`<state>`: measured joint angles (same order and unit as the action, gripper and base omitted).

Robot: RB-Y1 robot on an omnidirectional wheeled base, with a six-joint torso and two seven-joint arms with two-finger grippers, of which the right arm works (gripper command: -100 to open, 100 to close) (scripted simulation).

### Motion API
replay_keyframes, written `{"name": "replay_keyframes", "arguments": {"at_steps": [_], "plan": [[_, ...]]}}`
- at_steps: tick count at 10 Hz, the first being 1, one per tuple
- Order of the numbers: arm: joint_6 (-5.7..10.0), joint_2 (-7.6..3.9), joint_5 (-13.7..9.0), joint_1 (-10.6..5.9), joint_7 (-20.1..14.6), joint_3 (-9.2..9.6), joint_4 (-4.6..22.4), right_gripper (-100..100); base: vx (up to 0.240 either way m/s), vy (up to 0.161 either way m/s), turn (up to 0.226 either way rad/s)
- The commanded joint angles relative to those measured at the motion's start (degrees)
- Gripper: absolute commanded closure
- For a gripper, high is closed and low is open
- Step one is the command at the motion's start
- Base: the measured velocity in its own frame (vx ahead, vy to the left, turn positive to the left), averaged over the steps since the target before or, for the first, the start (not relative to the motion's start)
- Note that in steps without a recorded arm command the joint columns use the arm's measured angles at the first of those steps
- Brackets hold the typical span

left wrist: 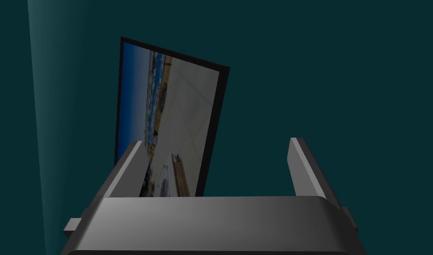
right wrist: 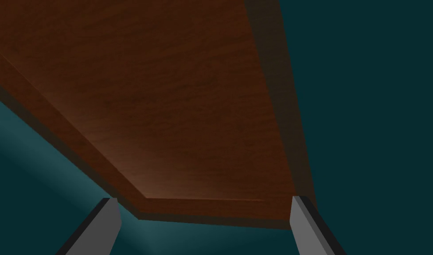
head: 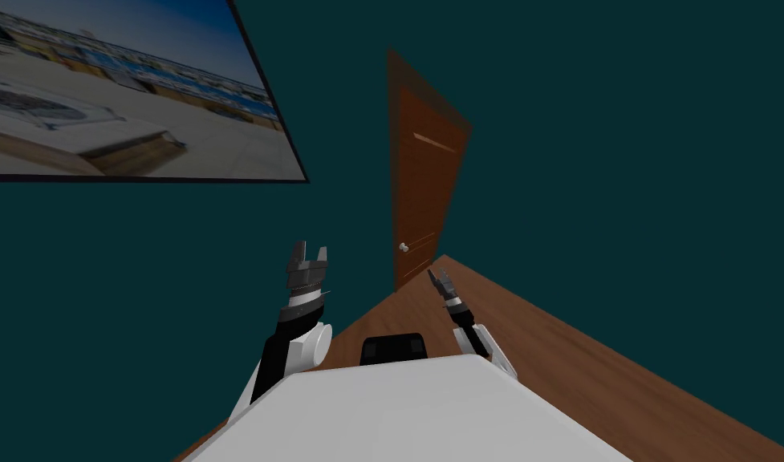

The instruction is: Pull the door open

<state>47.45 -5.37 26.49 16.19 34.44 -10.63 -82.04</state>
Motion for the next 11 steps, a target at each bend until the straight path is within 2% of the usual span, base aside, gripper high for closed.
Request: {"name": "replay_keyframes", "arguments": {"at_steps": [1,6,8,11], "plan": [[0.46,0.10,1.23,-0.43,1.48,-0.41,1.68,-100,0.092,-0.048,0.101],[2.28,0.81,6.13,-2.20,7.12,-2.06,8.60,-100,0.116,-0.066,0.139],[3.23,1.34,8.67,-3.12,10.04,-2.92,12.18,-100,0.126,-0.102,0.163],[4.09,1.92,11.00,-3.96,12.72,-3.70,15.47,-100,0.101,-0.077,0.110]]}}
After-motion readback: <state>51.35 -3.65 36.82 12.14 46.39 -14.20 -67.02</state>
